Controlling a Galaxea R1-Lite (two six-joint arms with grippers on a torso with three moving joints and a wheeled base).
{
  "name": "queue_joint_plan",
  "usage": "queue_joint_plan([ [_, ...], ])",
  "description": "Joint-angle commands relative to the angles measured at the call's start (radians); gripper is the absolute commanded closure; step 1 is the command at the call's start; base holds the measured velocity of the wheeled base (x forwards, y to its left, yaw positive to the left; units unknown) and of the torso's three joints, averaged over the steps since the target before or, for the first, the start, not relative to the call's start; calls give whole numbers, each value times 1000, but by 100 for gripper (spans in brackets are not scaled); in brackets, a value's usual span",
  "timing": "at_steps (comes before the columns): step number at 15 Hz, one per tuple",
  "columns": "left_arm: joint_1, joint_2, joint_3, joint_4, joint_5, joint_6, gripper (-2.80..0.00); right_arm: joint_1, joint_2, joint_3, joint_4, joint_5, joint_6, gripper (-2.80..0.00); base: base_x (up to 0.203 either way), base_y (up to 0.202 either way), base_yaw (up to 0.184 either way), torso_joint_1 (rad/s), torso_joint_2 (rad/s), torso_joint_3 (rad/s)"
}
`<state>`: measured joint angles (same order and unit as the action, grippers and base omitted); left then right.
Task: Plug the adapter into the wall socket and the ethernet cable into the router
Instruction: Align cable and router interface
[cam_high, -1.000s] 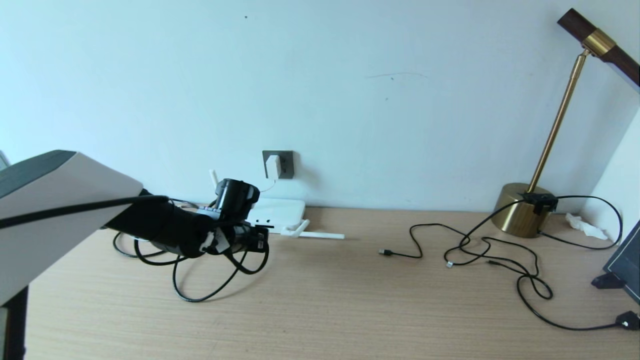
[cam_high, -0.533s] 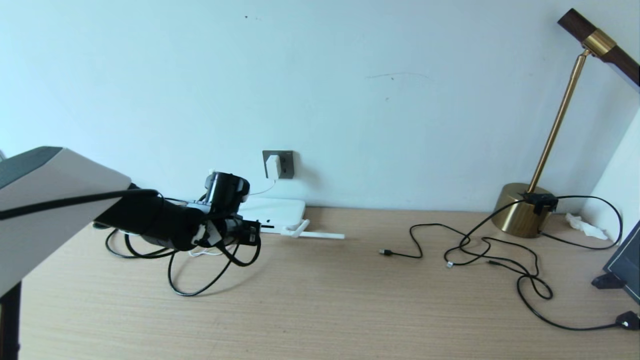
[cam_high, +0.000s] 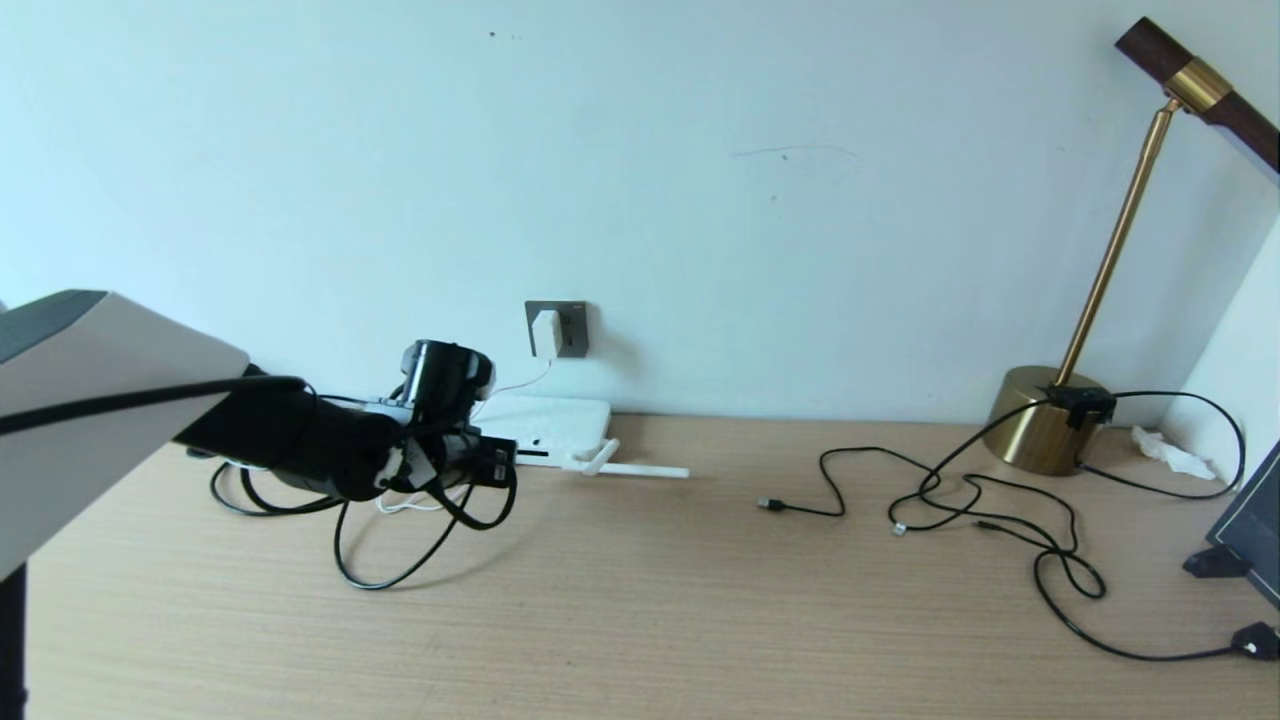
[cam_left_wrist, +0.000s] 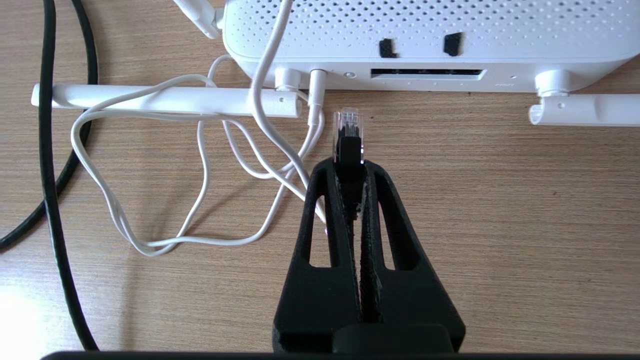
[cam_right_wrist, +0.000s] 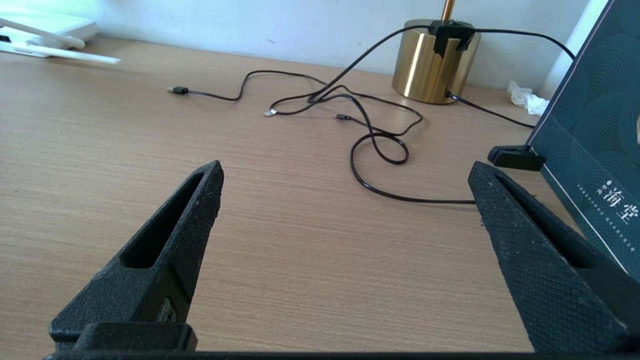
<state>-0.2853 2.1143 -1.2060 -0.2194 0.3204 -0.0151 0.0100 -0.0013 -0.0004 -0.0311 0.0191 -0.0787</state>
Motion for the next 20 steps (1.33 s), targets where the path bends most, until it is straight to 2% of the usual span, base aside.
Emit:
queue_joint_plan([
  [1, -1, 11, -6, -2, 1, 0, 0, 1, 1, 11, -1, 1, -1, -280, 0, 0, 0, 0, 0, 0],
  [12, -25, 62, -38, 0, -31, 21, 0, -1, 1, 11, -1, -1, 0, -280, 0, 0, 0, 0, 0, 0],
  [20, -28, 120, -84, -2, -33, 2, 0, 1, 1, 11, -1, -1, -1, -280, 0, 0, 0, 0, 0, 0],
])
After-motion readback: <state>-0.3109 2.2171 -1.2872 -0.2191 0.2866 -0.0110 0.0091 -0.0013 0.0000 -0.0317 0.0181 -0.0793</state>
